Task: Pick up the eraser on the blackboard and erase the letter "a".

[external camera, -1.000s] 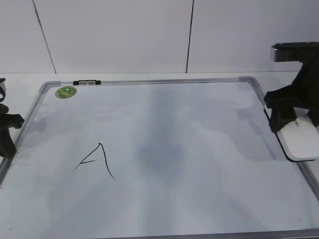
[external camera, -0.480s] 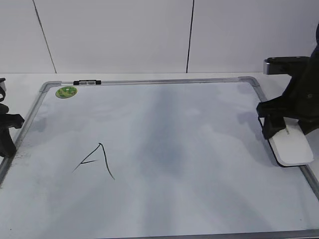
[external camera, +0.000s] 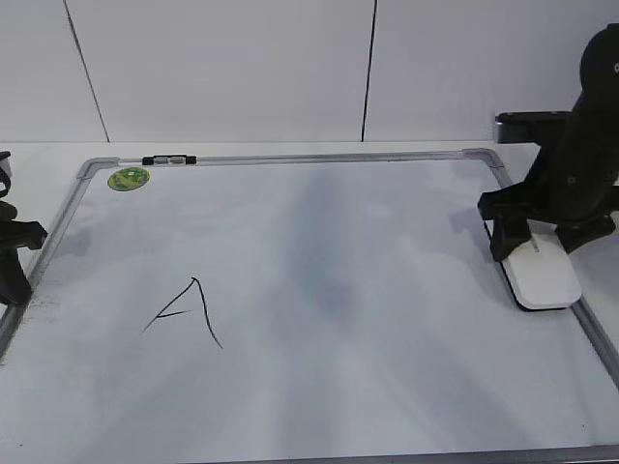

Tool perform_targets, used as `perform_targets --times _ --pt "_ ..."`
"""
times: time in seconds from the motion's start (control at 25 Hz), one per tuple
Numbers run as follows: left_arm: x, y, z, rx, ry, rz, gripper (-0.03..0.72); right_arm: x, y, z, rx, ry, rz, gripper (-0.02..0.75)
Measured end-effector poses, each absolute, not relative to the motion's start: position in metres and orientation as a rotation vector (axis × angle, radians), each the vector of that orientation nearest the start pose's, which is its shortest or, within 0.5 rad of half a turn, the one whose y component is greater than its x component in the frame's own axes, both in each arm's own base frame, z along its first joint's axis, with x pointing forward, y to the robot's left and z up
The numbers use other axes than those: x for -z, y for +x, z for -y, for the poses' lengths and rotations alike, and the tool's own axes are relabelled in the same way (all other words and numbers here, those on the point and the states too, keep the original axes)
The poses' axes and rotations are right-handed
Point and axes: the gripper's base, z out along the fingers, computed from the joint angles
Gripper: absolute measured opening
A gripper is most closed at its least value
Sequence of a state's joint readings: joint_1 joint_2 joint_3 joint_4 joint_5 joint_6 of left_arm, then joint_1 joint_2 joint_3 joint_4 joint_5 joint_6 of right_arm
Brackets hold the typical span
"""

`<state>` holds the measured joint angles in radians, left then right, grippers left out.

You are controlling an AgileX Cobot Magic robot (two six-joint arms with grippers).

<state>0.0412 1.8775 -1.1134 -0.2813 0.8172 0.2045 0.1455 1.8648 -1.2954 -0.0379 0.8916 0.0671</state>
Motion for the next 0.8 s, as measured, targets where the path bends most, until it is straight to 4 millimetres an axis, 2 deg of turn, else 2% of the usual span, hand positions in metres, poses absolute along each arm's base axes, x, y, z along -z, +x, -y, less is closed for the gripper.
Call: perform_targets --times 0.24,0.8 --pt "-0.152 0.34 0.004 0.306 -0.033 -3.025 0.038 -0.19 0.378 -0.052 0.031 -0.156 -2.955 0.532" --pt "-0.152 0.34 0.004 0.306 -0.033 -3.026 0.04 -0.188 0.38 -0.049 0.091 -0.192 -2.966 0.532"
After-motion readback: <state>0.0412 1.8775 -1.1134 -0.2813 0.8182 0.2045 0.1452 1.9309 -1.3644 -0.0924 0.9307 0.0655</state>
